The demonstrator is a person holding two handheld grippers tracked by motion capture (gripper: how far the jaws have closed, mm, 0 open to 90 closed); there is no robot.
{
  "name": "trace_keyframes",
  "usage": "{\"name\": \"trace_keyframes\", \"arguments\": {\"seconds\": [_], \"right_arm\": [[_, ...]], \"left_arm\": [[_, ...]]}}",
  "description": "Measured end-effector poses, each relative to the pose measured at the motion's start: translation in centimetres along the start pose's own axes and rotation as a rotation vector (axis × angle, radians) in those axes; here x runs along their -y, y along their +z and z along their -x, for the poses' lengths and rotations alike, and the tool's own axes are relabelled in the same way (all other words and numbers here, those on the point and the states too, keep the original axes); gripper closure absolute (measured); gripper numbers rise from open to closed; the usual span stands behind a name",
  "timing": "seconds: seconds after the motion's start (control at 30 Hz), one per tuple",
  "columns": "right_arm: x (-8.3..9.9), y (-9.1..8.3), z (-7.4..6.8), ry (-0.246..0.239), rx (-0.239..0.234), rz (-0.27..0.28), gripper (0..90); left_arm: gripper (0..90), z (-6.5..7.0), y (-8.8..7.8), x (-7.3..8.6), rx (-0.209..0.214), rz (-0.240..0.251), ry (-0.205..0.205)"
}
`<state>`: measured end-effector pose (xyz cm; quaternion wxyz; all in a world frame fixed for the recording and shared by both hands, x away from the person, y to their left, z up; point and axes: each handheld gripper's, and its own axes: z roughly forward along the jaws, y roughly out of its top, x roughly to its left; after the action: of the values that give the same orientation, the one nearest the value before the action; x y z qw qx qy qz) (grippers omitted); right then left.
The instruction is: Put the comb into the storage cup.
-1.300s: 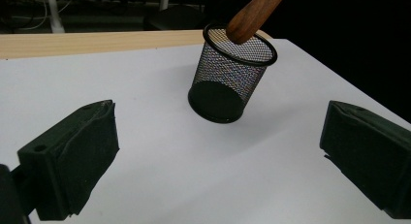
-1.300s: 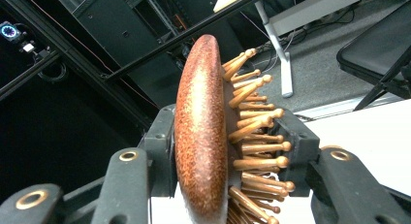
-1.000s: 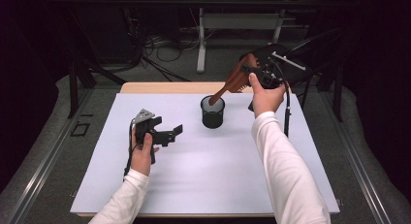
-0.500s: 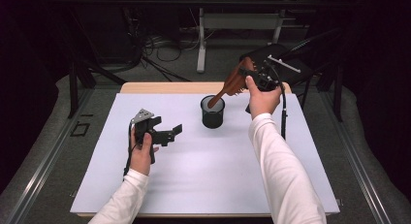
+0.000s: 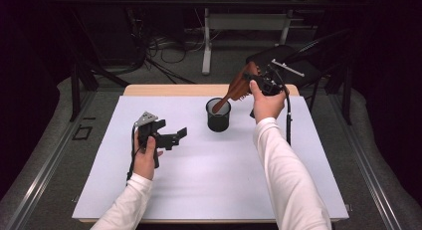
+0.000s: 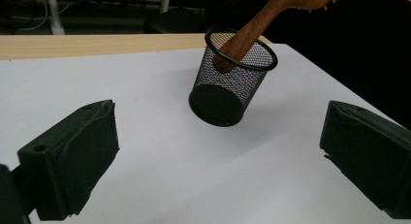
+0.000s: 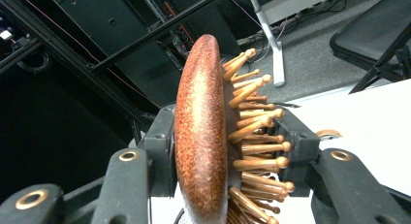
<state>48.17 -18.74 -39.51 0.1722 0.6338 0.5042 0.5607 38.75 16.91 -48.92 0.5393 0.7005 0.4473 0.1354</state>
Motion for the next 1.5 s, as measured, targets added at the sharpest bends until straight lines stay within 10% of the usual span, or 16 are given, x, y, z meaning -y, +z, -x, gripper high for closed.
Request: {"name": "trace_keyframes", "arguments": {"seconds": [1.5], "right_arm": [[2.8,2.1,0.4,-0.019,0.016,-0.073,50.2]], "left_arm": [[0.4,-0.1,0.1,0.1,-0.002,-0.004,0.002]]}}
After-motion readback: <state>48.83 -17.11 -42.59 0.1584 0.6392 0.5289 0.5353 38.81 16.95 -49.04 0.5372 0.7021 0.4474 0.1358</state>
